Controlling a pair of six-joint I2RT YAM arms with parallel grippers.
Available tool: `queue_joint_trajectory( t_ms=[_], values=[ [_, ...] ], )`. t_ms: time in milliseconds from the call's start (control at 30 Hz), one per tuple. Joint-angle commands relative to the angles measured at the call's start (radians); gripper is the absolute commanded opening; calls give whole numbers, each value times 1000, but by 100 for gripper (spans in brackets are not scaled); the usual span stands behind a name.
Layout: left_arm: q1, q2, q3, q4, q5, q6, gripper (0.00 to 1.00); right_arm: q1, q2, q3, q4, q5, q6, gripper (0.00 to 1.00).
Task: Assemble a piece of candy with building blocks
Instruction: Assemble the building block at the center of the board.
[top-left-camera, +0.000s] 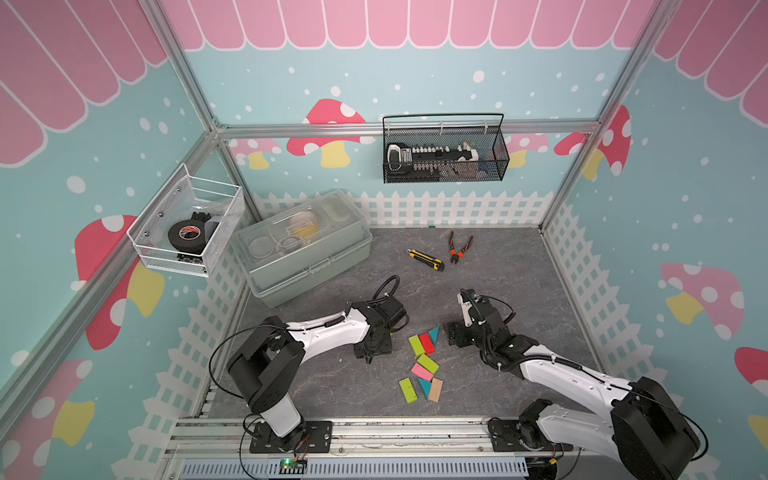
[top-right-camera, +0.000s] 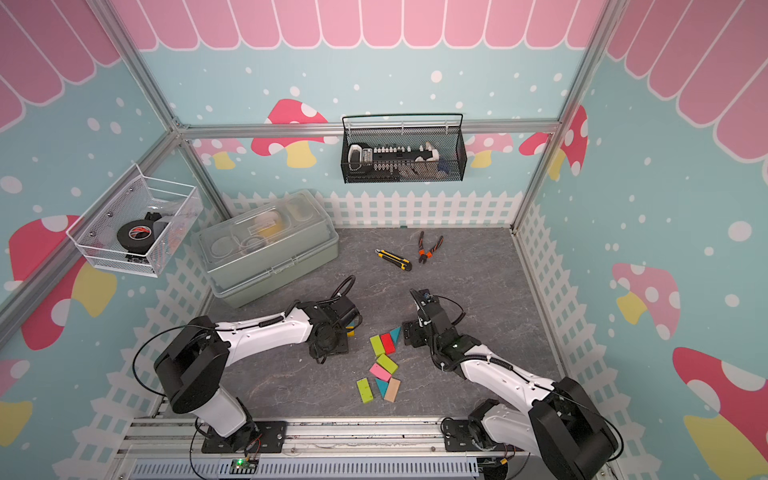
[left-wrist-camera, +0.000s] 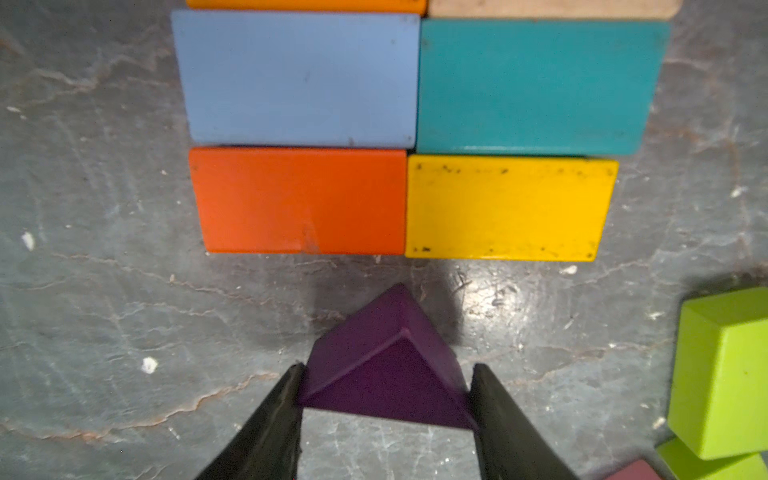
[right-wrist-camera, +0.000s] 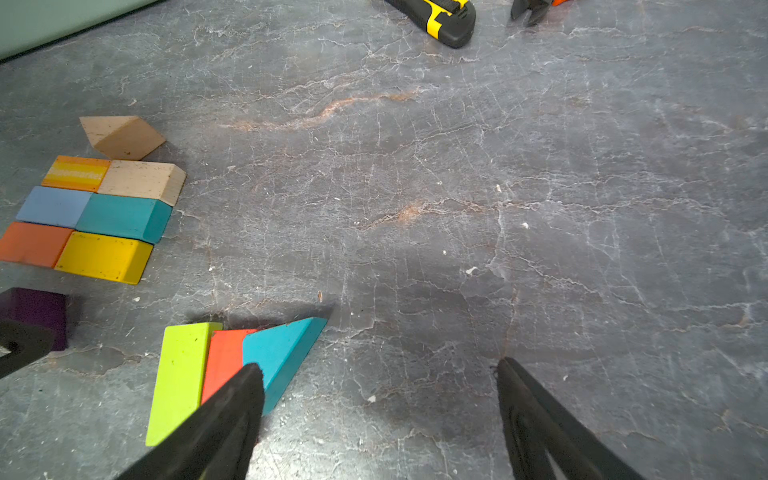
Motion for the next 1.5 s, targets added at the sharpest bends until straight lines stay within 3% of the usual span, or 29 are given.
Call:
queue_joint_trajectory(
  t_ms=[0,1467],
  values=[
    [9,9,24,-10,-21,-12,57,-5,4,-14,8,5,14,88],
    [21,7,3,25,-16,-62,58,-6,0,-15,8,4,15,88]
  ],
)
